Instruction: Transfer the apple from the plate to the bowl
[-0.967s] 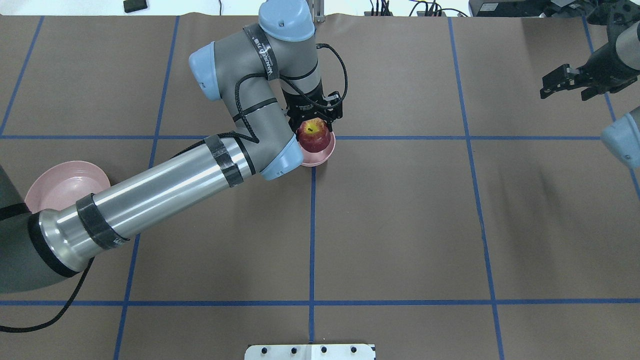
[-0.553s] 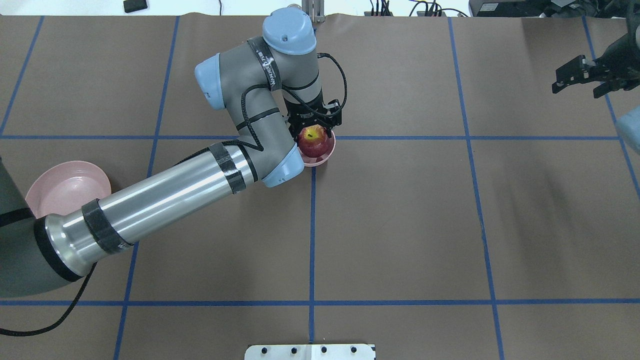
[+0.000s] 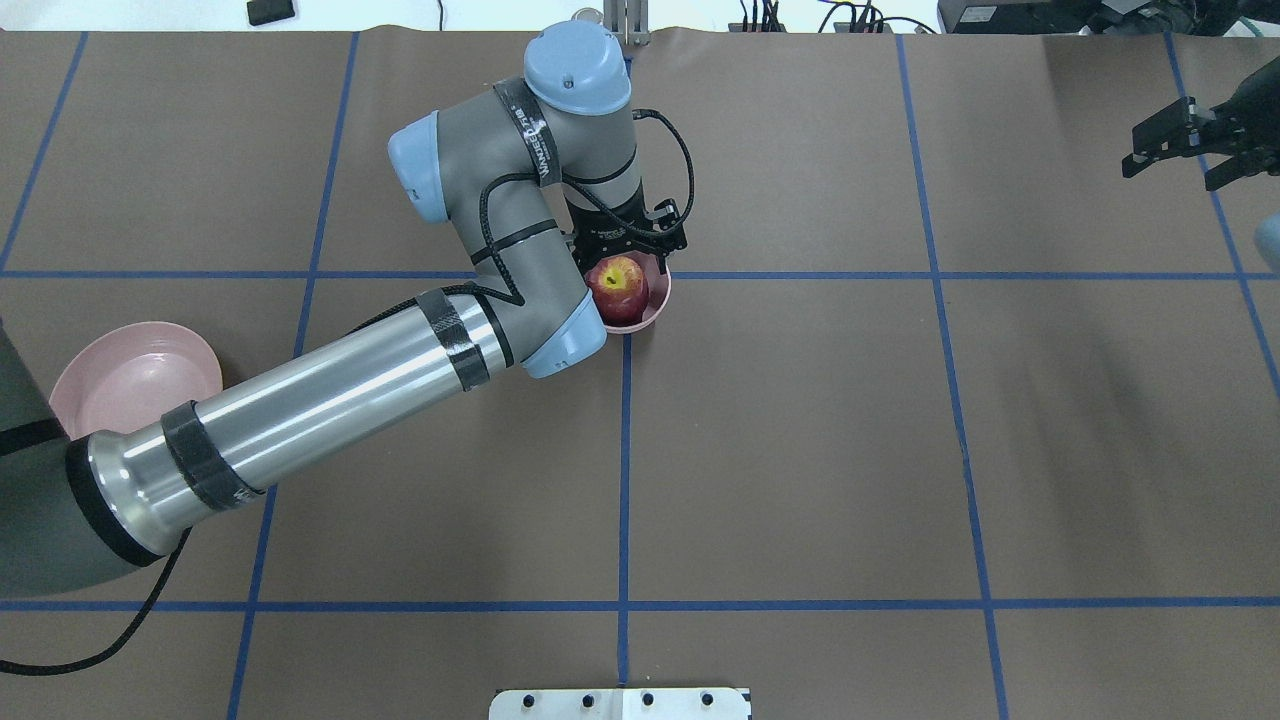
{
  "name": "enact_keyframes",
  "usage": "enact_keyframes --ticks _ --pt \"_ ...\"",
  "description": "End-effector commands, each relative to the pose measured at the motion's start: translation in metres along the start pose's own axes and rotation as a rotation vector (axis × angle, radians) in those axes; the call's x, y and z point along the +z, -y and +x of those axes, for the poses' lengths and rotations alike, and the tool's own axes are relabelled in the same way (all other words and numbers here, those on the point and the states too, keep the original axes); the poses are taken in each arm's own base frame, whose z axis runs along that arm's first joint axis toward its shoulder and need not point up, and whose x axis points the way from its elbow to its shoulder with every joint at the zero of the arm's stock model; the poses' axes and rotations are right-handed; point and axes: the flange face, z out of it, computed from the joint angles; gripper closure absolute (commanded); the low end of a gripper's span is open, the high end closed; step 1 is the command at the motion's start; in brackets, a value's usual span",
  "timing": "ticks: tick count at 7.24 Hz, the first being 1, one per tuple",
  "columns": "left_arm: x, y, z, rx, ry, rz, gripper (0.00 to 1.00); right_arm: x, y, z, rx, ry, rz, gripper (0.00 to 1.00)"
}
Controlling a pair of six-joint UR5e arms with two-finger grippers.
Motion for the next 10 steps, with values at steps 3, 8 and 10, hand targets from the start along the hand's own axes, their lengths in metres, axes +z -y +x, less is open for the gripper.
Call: enact_keyframes --ticks 3,8,10 --pt "-0.099 0.037 -0.121 0.042 -0.052 0.121 0.01 -0.049 0.011 0.059 0.041 0.011 -0.038 0.0" --pt "-0.232 0.084 -0.465 0.366 0.162 0.202 0.01 -0.079 -0.028 0.194 -0.08 -0.061 -0.129 0.0" --pt "-0.257 0.097 -0.614 0.418 0.246 0.178 0.01 -0.083 -0.06 0.213 -0.085 -0.072 -0.122 0.0"
